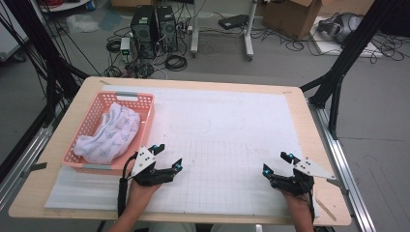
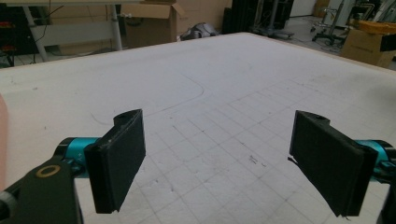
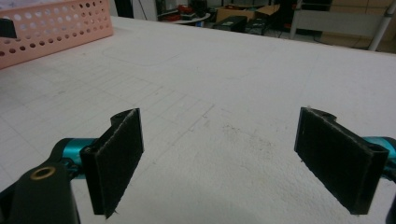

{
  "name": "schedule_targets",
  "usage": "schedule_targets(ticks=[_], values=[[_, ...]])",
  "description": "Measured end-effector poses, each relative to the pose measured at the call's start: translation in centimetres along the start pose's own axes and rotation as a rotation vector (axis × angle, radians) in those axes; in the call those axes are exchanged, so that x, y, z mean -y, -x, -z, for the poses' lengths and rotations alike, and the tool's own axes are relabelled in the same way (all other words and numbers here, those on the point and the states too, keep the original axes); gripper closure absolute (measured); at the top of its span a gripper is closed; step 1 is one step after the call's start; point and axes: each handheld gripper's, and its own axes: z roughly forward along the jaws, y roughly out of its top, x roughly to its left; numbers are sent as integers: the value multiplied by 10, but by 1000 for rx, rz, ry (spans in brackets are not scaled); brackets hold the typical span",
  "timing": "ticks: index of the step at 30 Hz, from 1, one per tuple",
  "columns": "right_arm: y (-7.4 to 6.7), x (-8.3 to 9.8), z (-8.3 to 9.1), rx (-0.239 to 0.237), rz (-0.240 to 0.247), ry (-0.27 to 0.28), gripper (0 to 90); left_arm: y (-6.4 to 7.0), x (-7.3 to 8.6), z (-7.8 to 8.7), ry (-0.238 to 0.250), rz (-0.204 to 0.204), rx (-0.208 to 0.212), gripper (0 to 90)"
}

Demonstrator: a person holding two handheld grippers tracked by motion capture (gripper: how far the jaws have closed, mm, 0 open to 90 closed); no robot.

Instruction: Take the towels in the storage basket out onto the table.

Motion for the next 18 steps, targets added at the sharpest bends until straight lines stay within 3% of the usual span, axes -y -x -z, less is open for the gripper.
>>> schedule_targets(ticks=[6,10,14,18], values=[[-1,0,-1,-8,18,-14,143,-1,0,0,1,6,3,186],[0,-1,-1,-12,2,-16,143,-1,0,0,-3,11,2,192],[-1,0,-1,-7,9,-13,143,0,0,2,16,1,-16,195],[0,0,0,-12,4,-13,143,2,0,6,28,2,-7,197]])
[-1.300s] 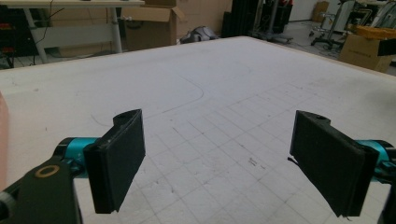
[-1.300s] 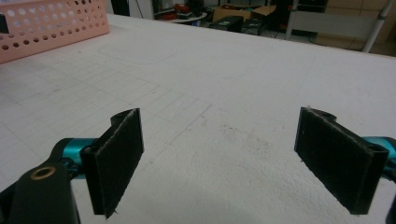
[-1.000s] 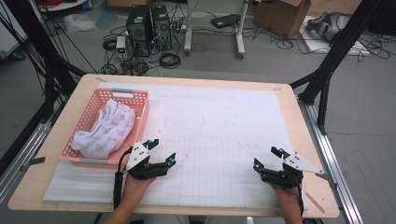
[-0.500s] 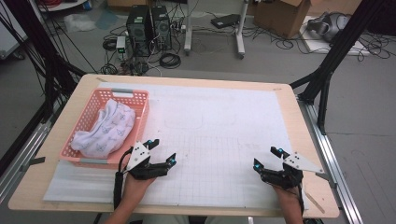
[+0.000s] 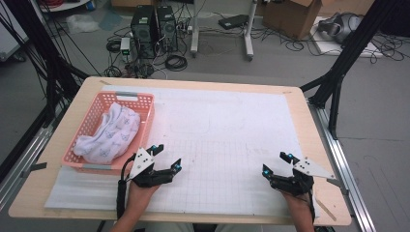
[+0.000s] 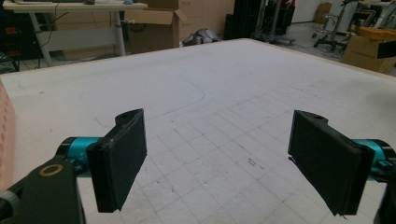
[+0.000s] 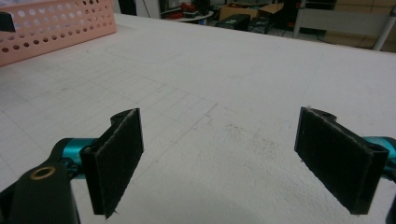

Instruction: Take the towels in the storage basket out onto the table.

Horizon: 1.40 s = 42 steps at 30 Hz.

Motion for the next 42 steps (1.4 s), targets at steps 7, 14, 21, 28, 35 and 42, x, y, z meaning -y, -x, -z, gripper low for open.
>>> schedule_targets(ticks=[7,14,21,28,35,42], values=[[0,0,-1,-8,-3,-6,143,3,-10,10,45,40,19,200],[1,0,0,-8,-12,-3,143,10,-25,21,72,57,61,187],[2,0,-1,-8,-2,-1,143,12,-45,29,93,12,105,175],[0,0,-1,-2,-5,-8,143,-15,-68,43,134,10,60,167],[0,0,-1,-2,3,-10,143,-48,-87,54,111,27,32,162],[0,0,-1,-1,4,-10,143,-75,-96,62,83,27,-22,153]])
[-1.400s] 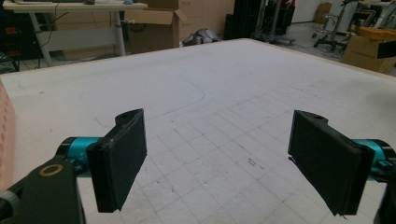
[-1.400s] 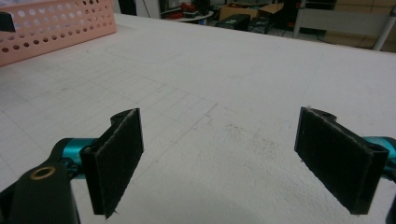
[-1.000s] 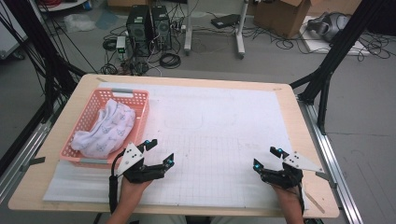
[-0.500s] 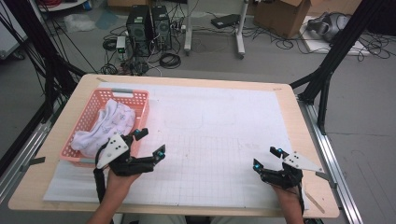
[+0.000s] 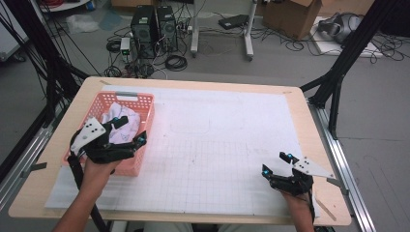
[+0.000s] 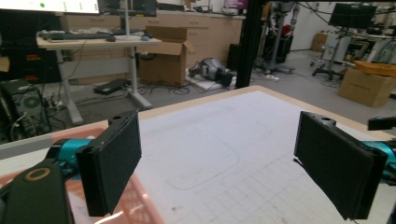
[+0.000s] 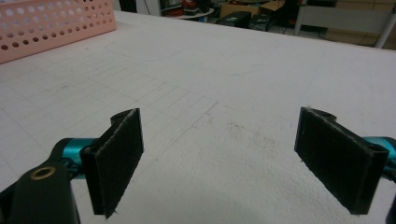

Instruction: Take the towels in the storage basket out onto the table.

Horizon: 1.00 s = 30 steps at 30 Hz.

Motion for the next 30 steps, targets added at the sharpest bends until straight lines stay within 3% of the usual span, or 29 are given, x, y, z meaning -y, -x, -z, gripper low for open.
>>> schedule_targets(ticks=[8,10,14,19,26,30], values=[[0,0,-1,6,1,-5,143,-29,4,0,-53,34,-46,153],[0,0,0,8,1,-6,143,-34,7,-1,-84,51,-55,153],[-1,0,0,8,-2,-3,143,-45,7,0,-145,38,-71,154],[-1,0,0,13,6,0,143,-62,4,4,-183,64,-123,157],[0,0,-1,10,5,-5,143,-77,5,7,-273,77,-163,157],[-1,0,-1,12,1,-10,143,-83,12,1,-368,92,-169,157]])
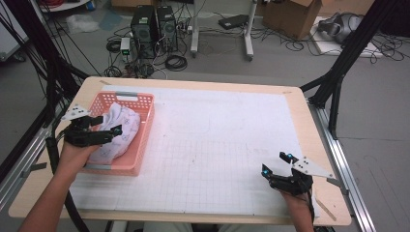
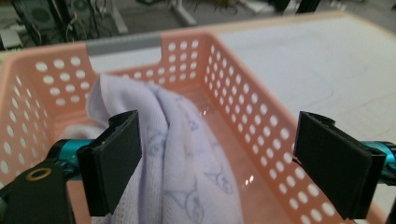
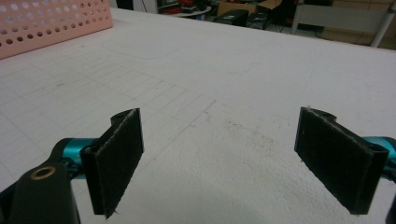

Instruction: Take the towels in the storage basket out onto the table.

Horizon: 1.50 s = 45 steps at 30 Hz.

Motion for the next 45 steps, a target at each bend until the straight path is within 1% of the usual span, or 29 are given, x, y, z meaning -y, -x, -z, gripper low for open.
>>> schedule_targets(ticks=[2,4,6,7,10,11,13,14,15,16,17,18,20,22,24,26,27,28,31,33,35,36,37,38,39,40,41,43,45], values=[[0,0,0,2,-1,0,143,-2,0,-7,-57,-1,-5,158],[1,0,0,7,6,4,143,-4,-1,-11,-96,4,1,173],[1,0,0,7,6,5,143,-5,-3,-16,-146,-13,-20,183],[1,0,0,6,2,4,143,-6,-3,-19,-169,-11,-33,183],[1,0,0,3,-4,8,143,-11,-2,-28,-236,3,-55,183],[1,0,0,2,-7,8,143,-14,-2,-31,-266,8,-75,186],[1,0,0,2,-6,7,144,-17,-1,-35,-305,28,-104,220],[1,0,0,2,-6,7,143,-18,0,-38,-326,41,-109,232],[1,0,0,1,-4,8,143,-19,0,-40,-341,44,-111,230],[1,0,0,-1,-4,8,143,-19,0,-41,-357,42,-115,227],[1,0,0,-2,-6,7,143,-19,1,-43,-369,29,-121,225],[1,0,0,0,-5,7,143,-20,2,-46,-391,37,-122,219],[1,0,0,0,-5,8,143,-21,3,-49,-407,48,-127,198],[1,0,0,0,-5,9,143,-22,4,-52,-419,41,-148,202],[1,0,1,1,-7,6,143,-22,5,-54,-436,43,-156,201],[1,0,1,1,-7,7,143,-23,6,-57,-459,59,-162,198],[0,0,1,2,-7,9,143,-24,7,-58,-472,74,-163,195],[0,0,0,5,-1,9,143,-25,9,-63,-495,100,-165,192],[0,0,-1,6,10,2,144,-24,12,-68,-507,102,-154,189],[-1,0,-1,8,6,-9,145,-24,15,-72,-506,115,-147,162],[0,0,-1,10,8,-5,145,-23,16,-74,-506,110,-142,139],[0,0,-1,13,10,-2,145,-22,17,-74,-508,108,-143,105],[0,0,-1,13,10,-2,145,-19,19,-76,-520,93,-152,105],[0,0,-1,11,8,-6,145,-15,22,-80,-534,67,-162,40],[-1,0,-1,12,7,-6,145,-11,23,-83,-549,33,-174,19],[0,0,-1,15,10,-4,146,-9,24,-85,-558,14,-184,18],[-1,0,-1,18,1,-11,148,-10,24,-85,-559,26,-190,20],[-1,-1,-2,23,3,-23,151,-11,23,-85,-563,25,-195,50],[-1,-1,-3,22,5,-28,153,-11,22,-86,-569,24,-212,88]])
